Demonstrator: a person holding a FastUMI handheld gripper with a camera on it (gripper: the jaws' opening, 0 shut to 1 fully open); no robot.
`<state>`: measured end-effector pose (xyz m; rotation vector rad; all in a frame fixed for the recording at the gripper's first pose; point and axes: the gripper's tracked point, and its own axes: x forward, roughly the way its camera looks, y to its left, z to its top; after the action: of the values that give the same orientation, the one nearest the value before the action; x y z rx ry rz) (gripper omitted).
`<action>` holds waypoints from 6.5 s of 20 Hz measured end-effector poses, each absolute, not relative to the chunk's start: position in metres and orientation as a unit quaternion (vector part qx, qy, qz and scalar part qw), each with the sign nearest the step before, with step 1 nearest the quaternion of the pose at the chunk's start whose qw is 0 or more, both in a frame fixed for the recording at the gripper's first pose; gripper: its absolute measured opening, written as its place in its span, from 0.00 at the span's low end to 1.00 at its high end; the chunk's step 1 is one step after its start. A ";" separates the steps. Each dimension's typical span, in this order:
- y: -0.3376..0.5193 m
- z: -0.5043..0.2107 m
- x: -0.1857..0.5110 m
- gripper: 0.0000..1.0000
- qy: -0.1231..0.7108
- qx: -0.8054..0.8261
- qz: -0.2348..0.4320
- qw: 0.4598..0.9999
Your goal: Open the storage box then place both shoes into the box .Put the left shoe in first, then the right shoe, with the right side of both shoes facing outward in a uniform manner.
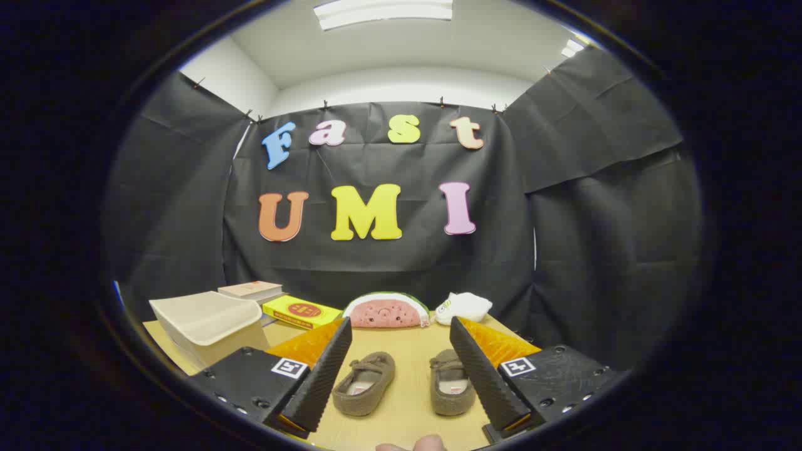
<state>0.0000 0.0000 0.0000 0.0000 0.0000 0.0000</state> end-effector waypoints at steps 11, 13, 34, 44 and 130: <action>0.005 -0.006 0.005 0.96 0.010 -0.003 0.006 1.000; 0.008 -0.007 0.006 0.96 0.009 -0.006 0.008 1.000; 0.148 -0.013 0.034 0.95 0.028 0.046 0.150 0.987; 0.287 -0.054 0.048 0.95 0.073 0.077 0.255 0.961; 0.425 0.107 0.036 0.95 0.018 0.010 0.334 0.942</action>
<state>0.0364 0.4254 0.1068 0.0196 0.0358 0.6809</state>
